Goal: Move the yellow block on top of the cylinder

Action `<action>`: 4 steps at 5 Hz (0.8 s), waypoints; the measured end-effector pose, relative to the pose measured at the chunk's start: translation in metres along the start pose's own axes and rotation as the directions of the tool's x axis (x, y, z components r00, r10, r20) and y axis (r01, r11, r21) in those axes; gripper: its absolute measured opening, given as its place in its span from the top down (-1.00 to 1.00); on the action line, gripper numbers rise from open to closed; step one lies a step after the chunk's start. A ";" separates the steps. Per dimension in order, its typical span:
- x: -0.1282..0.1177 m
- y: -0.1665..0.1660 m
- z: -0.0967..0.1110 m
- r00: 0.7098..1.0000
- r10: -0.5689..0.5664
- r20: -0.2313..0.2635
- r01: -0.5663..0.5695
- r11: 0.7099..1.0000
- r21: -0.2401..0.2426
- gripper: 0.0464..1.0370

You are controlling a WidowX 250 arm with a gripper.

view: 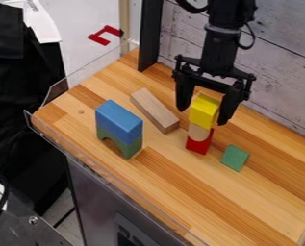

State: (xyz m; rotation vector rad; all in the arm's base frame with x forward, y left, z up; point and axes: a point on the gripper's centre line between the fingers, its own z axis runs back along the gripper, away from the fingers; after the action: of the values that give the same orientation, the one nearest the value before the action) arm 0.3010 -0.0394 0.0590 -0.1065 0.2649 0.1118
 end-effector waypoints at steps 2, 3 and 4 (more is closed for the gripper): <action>-0.023 0.007 0.080 0.982 0.065 0.179 -0.062 0.998 -0.023 -0.93; -0.036 0.033 0.102 0.966 0.122 0.229 -0.118 0.993 -0.031 -0.93; -0.041 0.056 0.079 0.969 0.150 0.195 -0.153 0.988 0.002 -0.93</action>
State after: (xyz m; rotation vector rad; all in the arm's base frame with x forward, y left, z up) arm 0.2751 0.0211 0.1406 -0.0572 0.0780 0.2704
